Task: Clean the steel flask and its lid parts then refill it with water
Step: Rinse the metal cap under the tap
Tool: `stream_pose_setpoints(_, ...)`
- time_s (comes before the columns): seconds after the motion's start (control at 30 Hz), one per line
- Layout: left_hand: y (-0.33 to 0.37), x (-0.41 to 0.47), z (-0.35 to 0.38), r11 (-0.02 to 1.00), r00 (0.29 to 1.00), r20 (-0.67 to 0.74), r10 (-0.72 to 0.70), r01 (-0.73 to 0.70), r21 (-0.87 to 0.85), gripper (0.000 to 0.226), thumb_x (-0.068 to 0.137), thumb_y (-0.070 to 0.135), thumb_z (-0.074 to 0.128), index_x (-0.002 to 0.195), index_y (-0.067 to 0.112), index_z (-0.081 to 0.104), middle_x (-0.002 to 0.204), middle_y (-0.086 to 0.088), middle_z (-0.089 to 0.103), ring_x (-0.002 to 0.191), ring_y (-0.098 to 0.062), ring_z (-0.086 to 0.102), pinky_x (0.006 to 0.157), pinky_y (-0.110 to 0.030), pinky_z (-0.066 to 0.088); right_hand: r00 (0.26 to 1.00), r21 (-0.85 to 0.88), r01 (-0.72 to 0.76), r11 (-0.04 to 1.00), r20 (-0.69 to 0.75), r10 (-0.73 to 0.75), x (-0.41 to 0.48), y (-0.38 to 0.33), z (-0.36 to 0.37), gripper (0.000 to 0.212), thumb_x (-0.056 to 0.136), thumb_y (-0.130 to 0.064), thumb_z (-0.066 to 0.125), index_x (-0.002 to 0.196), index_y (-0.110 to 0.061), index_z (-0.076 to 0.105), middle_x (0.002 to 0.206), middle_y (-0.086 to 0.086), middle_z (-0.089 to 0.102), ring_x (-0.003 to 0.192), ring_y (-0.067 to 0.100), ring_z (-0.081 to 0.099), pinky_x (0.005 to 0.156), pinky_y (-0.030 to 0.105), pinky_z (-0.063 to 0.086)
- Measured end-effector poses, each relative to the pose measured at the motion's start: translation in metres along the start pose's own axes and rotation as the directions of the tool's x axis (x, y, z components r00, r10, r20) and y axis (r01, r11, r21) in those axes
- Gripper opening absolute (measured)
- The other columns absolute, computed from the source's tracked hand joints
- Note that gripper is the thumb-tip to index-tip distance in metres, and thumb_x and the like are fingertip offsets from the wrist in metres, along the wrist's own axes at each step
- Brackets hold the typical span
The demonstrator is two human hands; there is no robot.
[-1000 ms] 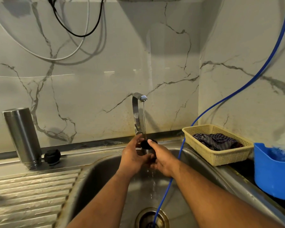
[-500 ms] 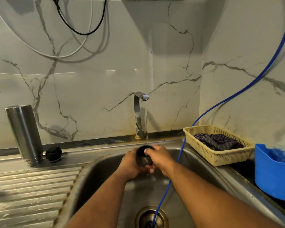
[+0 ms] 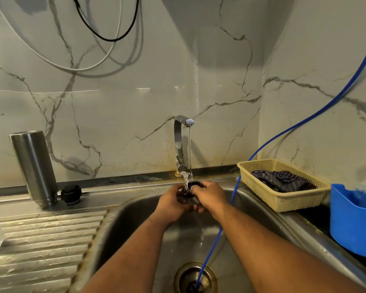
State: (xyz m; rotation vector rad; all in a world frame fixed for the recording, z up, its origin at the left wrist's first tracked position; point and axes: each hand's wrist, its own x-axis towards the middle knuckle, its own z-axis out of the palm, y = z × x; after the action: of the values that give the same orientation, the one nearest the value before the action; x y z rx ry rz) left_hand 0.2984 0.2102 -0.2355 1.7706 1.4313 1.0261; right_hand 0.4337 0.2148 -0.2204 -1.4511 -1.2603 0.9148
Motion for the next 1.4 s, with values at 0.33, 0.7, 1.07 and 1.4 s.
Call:
stream_pose_setpoints(0.33,0.005,0.006,0.005,0.955,0.995,0.068,-0.076,0.092,-0.282,0.054,0.081,-0.007,0.071,0.129,0.014,0.059,0.104,-0.013,0.076,0.095,-0.023,0.073,0.074,-0.027,0.058,0.944,-0.351,0.33,0.876,0.143,-0.298,0.0,-0.002,-0.016,0.076,0.089,-0.016,0.072,0.154,-0.036,0.037,0.149,0.003,0.043,0.134,0.024,0.047,0.099,0.03,0.049)
stream_pose_setpoints(0.7,0.01,0.001,0.002,0.953,0.99,0.071,-0.118,0.133,-0.273,0.051,0.088,0.0,0.064,0.134,0.023,0.056,0.106,-0.008,0.073,0.087,-0.019,0.068,0.069,-0.031,0.056,0.795,-0.461,0.598,0.656,0.233,-0.56,0.001,0.0,-0.02,0.079,0.084,-0.01,0.078,0.147,-0.044,0.044,0.148,-0.007,0.038,0.135,0.013,0.031,0.108,0.02,0.028)
stream_pose_setpoints(1.07,0.015,-0.04,-0.003,0.943,0.999,0.003,-0.044,0.041,0.329,0.02,0.097,0.019,0.06,0.117,0.022,0.063,0.103,0.003,0.066,0.095,-0.013,0.063,0.089,-0.031,0.053,0.877,-0.462,0.465,0.755,0.353,-0.324,-0.002,0.004,-0.023,0.061,0.071,-0.037,0.09,0.123,-0.037,0.058,0.122,-0.005,0.055,0.109,0.015,0.057,0.095,0.031,0.051)
stream_pose_setpoints(1.4,0.036,-0.086,-0.043,0.878,0.988,-0.07,0.135,-0.087,0.471,0.042,0.101,0.031,0.057,0.141,0.027,0.048,0.135,-0.002,0.06,0.122,-0.019,0.057,0.108,-0.041,0.047,0.89,-0.371,0.442,0.817,0.292,-0.349,-0.045,-0.027,-0.019,0.064,0.074,-0.058,0.082,0.124,-0.029,0.054,0.114,-0.004,0.065,0.099,0.013,0.064,0.083,0.029,0.055)
